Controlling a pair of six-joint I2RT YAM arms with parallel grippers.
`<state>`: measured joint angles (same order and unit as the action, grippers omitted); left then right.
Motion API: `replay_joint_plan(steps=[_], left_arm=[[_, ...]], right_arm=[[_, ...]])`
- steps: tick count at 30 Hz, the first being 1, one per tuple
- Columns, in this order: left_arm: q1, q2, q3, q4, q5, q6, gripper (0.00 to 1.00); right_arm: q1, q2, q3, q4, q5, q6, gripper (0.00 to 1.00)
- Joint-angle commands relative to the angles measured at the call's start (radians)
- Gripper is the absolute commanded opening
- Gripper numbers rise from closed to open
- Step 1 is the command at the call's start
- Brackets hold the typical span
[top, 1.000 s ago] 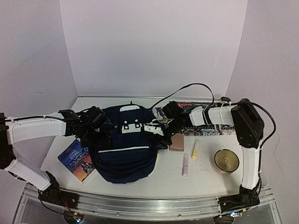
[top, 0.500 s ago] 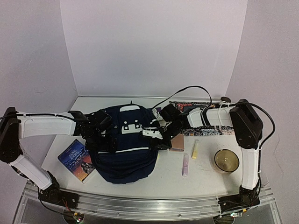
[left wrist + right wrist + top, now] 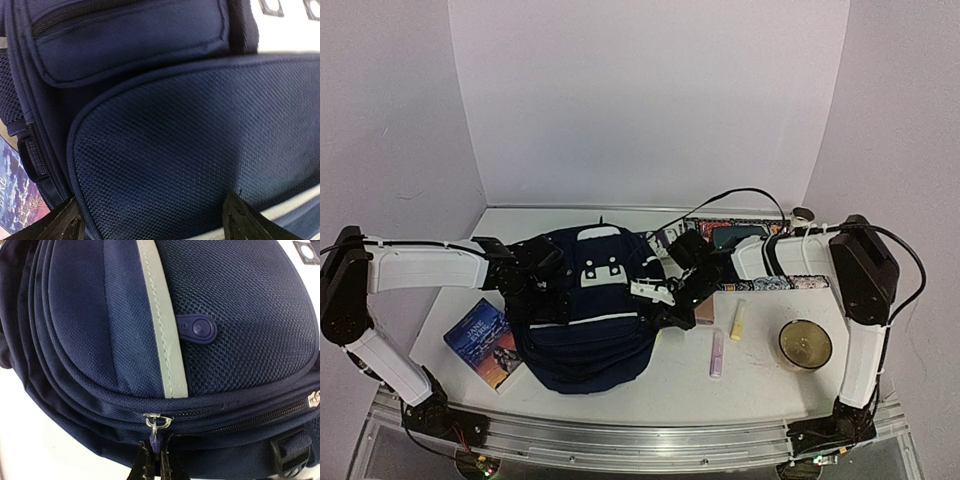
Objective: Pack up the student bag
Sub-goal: Grab the upper front pocket of the student bag, then unzip the upper front pocket of the student bag.
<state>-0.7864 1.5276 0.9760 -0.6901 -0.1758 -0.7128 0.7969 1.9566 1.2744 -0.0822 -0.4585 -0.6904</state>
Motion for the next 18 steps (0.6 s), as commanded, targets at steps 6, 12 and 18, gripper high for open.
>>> replay_joint_plan(steps=[6, 12, 18], left_arm=[[0.001, -0.057, -0.049, 0.152, -0.001, -0.164, 0.87], [-0.003, -0.083, -0.094, 0.26, 0.018, -0.236, 0.76], [-0.01, -0.121, -0.109, 0.33, 0.009, -0.247, 0.71]], right_arm=[[0.108, -0.13, -0.038, -0.073, 0.026, 0.296, 0.0], [0.177, -0.117, 0.031, -0.069, 0.128, 0.514, 0.0], [0.189, -0.089, 0.048, -0.07, 0.25, 0.613, 0.0]])
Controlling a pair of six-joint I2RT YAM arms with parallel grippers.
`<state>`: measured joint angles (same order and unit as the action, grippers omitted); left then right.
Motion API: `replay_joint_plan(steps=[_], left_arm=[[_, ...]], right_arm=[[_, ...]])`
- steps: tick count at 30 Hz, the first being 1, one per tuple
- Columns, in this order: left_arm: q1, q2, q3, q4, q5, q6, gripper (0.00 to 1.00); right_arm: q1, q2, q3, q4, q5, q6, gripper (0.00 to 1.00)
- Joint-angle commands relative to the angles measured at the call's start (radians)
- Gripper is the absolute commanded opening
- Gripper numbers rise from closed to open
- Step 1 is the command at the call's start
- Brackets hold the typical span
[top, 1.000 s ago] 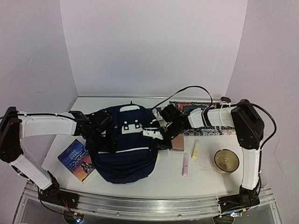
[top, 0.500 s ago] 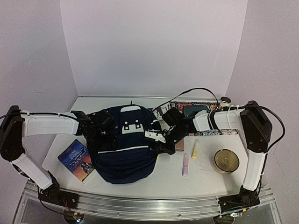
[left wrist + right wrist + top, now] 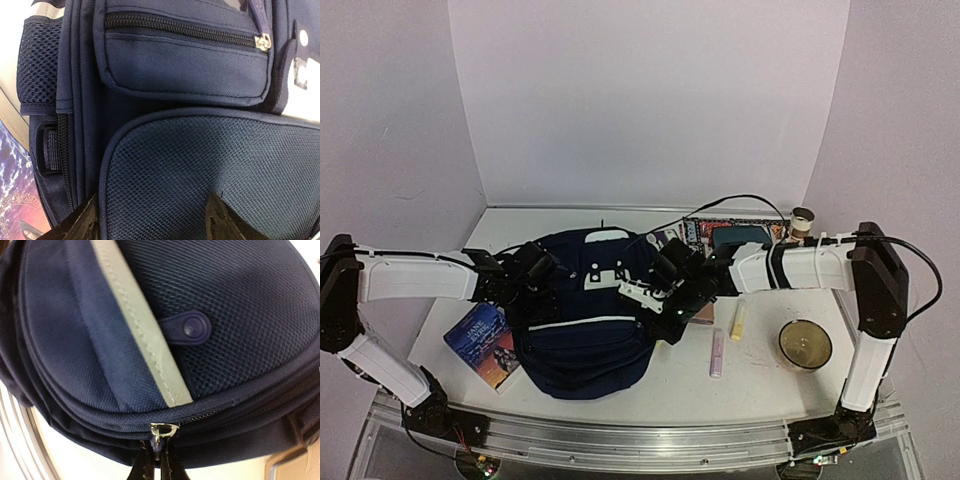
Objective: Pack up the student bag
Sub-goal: Unzip the upper front pocket of the student bag.
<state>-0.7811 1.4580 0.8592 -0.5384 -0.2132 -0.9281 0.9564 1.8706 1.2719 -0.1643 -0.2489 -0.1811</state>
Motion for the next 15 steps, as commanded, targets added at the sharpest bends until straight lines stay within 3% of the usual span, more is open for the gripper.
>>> replay_joint_plan(steps=[1, 9, 15], left_arm=[[-0.014, -0.06, 0.011, 0.176, 0.039, -0.01, 0.73], [-0.012, -0.125, 0.024, 0.063, -0.006, 0.11, 0.86], [0.002, -0.149, 0.048, -0.041, -0.011, 0.171, 0.95]], right_arm=[[0.029, -0.006, 0.051, 0.012, 0.065, 0.1, 0.0], [0.019, -0.031, 0.089, -0.03, 0.214, 0.01, 0.0], [0.01, -0.054, 0.056, -0.043, 0.165, -0.034, 0.02]])
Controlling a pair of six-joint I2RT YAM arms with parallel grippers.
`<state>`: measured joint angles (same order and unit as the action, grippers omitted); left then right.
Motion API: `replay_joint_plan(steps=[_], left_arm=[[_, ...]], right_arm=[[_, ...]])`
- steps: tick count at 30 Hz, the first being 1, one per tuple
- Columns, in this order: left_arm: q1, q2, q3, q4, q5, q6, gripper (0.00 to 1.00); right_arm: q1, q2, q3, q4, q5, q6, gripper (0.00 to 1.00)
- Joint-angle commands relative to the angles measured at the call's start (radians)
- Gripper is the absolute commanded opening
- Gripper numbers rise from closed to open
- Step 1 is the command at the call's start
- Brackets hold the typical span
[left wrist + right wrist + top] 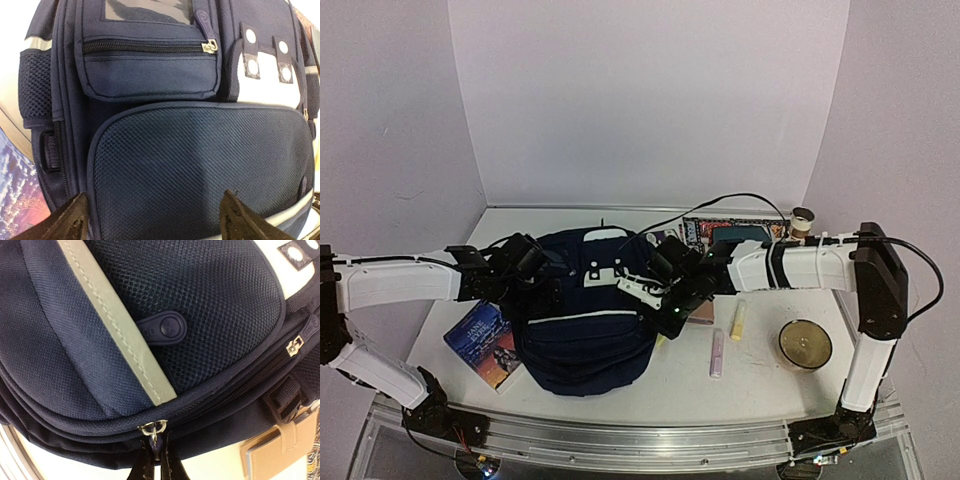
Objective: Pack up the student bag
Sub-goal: Unzip the upper front pocket of the student bag.
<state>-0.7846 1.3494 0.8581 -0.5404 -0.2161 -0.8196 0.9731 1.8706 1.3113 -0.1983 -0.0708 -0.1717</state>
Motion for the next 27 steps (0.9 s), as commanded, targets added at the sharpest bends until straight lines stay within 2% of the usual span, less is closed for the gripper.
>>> replay_joint_plan(steps=[1, 8, 12, 16, 22, 27], left_arm=[[0.007, -0.034, 0.047, -0.041, 0.008, 0.062, 0.95], [0.008, 0.01, 0.046, -0.043, 0.096, 0.065, 0.96], [0.008, 0.021, 0.08, -0.042, 0.117, 0.126, 0.96], [0.007, 0.027, 0.1, -0.041, 0.147, 0.181, 0.96], [-0.048, 0.038, 0.133, -0.041, 0.145, 0.285, 0.96], [-0.151, 0.079, 0.192, -0.04, 0.076, 0.39, 0.97]], right_arm=[[-0.008, -0.051, 0.01, -0.004, -0.037, -0.048, 0.04], [-0.034, -0.034, -0.041, 0.102, -0.169, -0.058, 0.16], [-0.056, -0.056, -0.091, 0.189, -0.226, -0.06, 0.26], [-0.076, -0.046, -0.133, 0.259, -0.237, -0.066, 0.3], [-0.11, -0.053, -0.208, 0.324, -0.253, -0.053, 0.28], [-0.111, -0.069, -0.226, 0.333, -0.308, -0.028, 0.15]])
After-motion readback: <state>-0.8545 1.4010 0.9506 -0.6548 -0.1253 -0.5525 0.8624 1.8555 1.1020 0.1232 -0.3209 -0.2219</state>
